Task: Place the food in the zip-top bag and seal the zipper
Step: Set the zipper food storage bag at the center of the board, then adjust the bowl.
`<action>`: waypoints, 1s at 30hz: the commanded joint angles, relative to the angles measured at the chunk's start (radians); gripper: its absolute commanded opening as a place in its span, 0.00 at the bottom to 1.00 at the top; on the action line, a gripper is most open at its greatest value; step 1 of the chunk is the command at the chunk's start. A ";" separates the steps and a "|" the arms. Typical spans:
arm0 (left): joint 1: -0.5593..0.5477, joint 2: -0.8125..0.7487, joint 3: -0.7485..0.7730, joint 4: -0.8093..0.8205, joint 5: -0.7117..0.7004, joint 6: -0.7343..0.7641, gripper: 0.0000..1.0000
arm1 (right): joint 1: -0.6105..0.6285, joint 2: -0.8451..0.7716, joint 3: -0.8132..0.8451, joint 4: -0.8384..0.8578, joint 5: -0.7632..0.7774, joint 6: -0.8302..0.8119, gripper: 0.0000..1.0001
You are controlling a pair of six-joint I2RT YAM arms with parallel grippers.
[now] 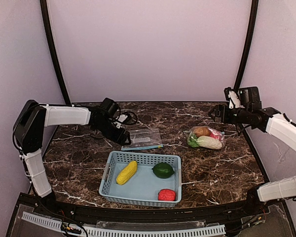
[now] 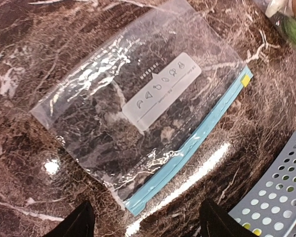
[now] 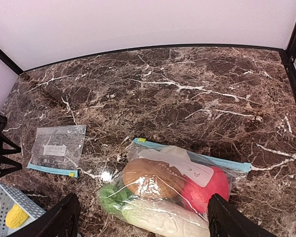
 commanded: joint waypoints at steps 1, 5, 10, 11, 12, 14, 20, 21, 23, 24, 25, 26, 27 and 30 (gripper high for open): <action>-0.020 0.051 0.043 -0.092 -0.034 0.041 0.75 | -0.003 -0.024 -0.020 0.020 -0.021 -0.006 0.87; -0.022 0.073 0.059 -0.099 -0.046 0.026 0.76 | -0.002 -0.036 -0.030 0.024 -0.024 -0.006 0.87; -0.026 0.082 0.075 -0.104 -0.059 0.030 0.78 | -0.002 -0.048 -0.040 0.023 -0.021 -0.006 0.88; -0.027 0.088 0.087 -0.108 -0.070 0.034 0.78 | -0.003 -0.047 -0.040 0.023 -0.021 -0.006 0.88; -0.029 0.092 0.102 -0.119 -0.077 0.035 0.78 | -0.002 -0.048 -0.040 0.023 -0.023 -0.006 0.88; -0.029 0.106 0.123 -0.133 -0.087 0.034 0.78 | -0.002 -0.051 -0.039 0.023 -0.025 -0.006 0.88; -0.030 0.159 0.205 -0.225 -0.091 0.022 0.78 | -0.002 -0.067 -0.040 0.017 -0.021 -0.011 0.88; -0.030 0.164 0.211 -0.232 -0.089 0.017 0.76 | -0.003 -0.068 -0.040 0.018 -0.021 -0.011 0.88; -0.030 0.170 0.223 -0.247 -0.070 0.008 0.73 | -0.003 -0.071 -0.043 0.014 -0.022 -0.009 0.88; -0.029 0.171 0.224 -0.253 -0.054 0.007 0.71 | -0.002 -0.074 -0.045 0.014 -0.023 -0.008 0.88; -0.029 0.171 0.225 -0.258 -0.047 0.006 0.70 | -0.002 -0.077 -0.046 0.015 -0.028 -0.005 0.88; -0.032 0.168 0.222 -0.265 -0.033 0.005 0.68 | -0.001 -0.080 -0.047 0.014 -0.033 -0.004 0.88; -0.033 0.166 0.220 -0.262 -0.026 0.005 0.67 | -0.002 -0.084 -0.048 0.012 -0.040 -0.002 0.88; -0.041 0.144 0.184 -0.229 0.034 -0.018 0.66 | -0.003 -0.097 -0.055 0.015 -0.061 0.004 0.88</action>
